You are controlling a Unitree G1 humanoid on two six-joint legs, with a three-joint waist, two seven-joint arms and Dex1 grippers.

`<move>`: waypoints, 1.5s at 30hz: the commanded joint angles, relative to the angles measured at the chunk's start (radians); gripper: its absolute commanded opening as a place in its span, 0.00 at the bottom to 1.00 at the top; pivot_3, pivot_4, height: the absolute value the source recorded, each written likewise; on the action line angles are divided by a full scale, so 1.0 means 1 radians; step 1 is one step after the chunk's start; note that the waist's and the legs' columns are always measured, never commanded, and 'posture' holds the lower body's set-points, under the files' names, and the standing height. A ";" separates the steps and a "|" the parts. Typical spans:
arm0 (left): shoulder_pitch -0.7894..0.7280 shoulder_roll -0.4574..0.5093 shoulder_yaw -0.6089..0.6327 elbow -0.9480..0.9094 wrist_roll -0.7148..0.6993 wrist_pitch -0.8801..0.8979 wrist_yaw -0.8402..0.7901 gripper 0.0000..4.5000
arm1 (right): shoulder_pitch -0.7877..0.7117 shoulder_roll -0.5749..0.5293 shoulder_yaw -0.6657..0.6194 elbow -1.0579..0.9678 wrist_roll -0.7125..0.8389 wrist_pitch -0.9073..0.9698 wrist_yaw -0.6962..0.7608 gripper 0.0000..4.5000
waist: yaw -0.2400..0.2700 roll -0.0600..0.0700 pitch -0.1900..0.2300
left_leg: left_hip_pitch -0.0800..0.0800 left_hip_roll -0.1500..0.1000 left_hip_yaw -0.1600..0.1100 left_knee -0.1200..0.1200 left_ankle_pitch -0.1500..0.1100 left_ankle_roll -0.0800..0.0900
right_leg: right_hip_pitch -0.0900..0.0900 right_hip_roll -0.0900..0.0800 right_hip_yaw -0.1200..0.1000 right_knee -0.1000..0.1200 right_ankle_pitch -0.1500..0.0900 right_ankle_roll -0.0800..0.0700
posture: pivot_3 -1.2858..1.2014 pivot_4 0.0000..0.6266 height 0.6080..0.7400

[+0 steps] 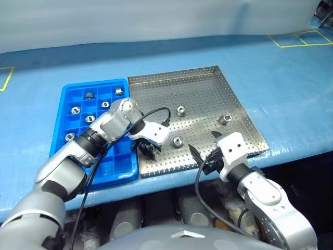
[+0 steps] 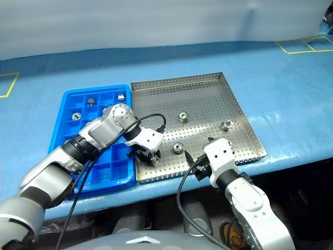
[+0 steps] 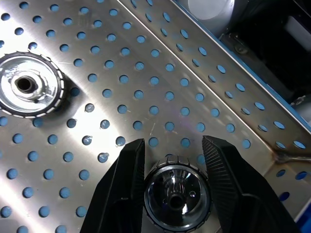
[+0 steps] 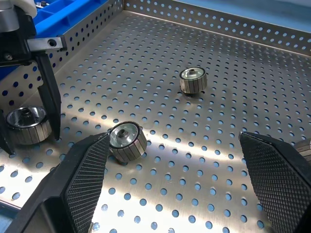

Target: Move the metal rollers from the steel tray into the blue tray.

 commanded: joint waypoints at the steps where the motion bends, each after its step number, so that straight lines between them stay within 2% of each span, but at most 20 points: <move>1: -0.016 -0.017 0.061 -0.043 -0.019 0.005 0.041 0.35 | -0.015 0.001 -0.001 -0.013 -0.003 -0.019 0.005 1.00 | 0.000 0.000 0.000 | 0.000 0.000 0.000 0.000 0.000 0.000 | 0.000 0.000 0.000 0.000 0.000 0.000 | 0.44 0.24 1.00; 7: -0.028 -0.041 0.199 -0.084 -0.048 0.070 0.196 0.35 | -0.027 0.001 0.003 -0.012 -0.002 -0.016 0.011 1.00 | 0.002 0.000 0.000 | 0.000 0.000 0.000 0.000 0.000 0.000 | 0.000 0.000 0.000 0.000 0.003 0.005 | 0.45 0.24 1.00; 12: 0.018 0.026 0.341 -0.217 -0.079 0.173 0.304 0.35 | -0.066 0.010 0.021 -0.002 0.006 -0.011 0.022 1.00 | 0.002 0.000 0.000 | 0.000 0.000 0.000 -0.001 0.000 0.000 | 0.000 0.000 0.001 0.000 0.003 0.005 | 0.46 0.24 1.00; 16: 0.121 0.136 0.436 -0.370 -0.078 0.280 0.379 0.35 | -0.154 0.031 0.063 0.038 0.018 -0.008 0.037 1.00 | 0.003 0.001 0.000 | 0.003 0.001 0.001 -0.002 0.000 0.000 | 0.000 0.001 0.001 0.001 0.003 0.005 | 0.49 0.24 1.00; 19: 0.198 0.187 0.508 -0.459 -0.070 0.367 0.466 0.35 | -0.216 0.047 0.094 0.078 0.023 -0.012 0.053 1.00 | 0.033 0.001 0.000 | 0.002 0.001 -0.001 -0.003 0.000 -0.001 | 0.000 0.001 0.001 0.001 0.003 0.005 | 0.52 0.24 1.00; 22: 0.310 0.197 0.642 -0.566 -0.047 0.493 0.630 0.35 | -0.311 0.059 0.155 0.152 0.021 -0.033 0.090 1.00 | 0.051 0.000 0.000 | 0.002 0.001 0.000 -0.002 0.000 -0.001 | 0.000 0.000 0.000 0.001 0.003 0.005 | 0.53 0.24 1.00; 27: 0.483 0.197 0.747 -0.726 -0.083 0.604 0.725 0.35 | -0.389 0.054 0.220 0.215 0.022 -0.101 0.161 1.00 | 0.098 0.000 0.001 | 0.001 -0.001 -0.002 -0.003 0.000 -0.001 | 0.000 -0.002 -0.002 0.000 0.003 0.004 | 0.55 0.24 1.00; 31: 0.615 0.194 0.795 -0.836 -0.114 0.670 0.767 0.35 | -0.434 0.038 0.278 0.274 0.006 -0.169 0.226 1.00 | 0.118 -0.001 0.001 | 0.001 -0.002 -0.003 -0.003 0.000 -0.001 | 0.000 -0.004 -0.004 -0.001 0.003 0.002 | 0.56 0.24 1.00; 36: 0.699 0.167 0.817 -0.908 -0.153 0.727 0.824 0.35 | -0.479 0.057 0.317 0.345 -0.003 -0.208 0.267 1.00 | 0.134 -0.001 0.001 | 0.002 -0.001 -0.004 -0.003 0.002 -0.003 | 0.001 -0.003 -0.006 0.000 0.000 -0.003 | 0.57 0.24 1.00; 45: 0.807 0.128 0.763 -0.916 -0.152 0.764 0.950 0.35 | -0.471 0.074 0.332 0.374 -0.012 -0.221 0.285 1.00 | 0.149 -0.001 0.001 | 0.002 -0.001 -0.006 -0.004 0.002 -0.004 | 0.001 -0.003 -0.008 0.000 0.000 -0.004 | 0.57 0.24 1.00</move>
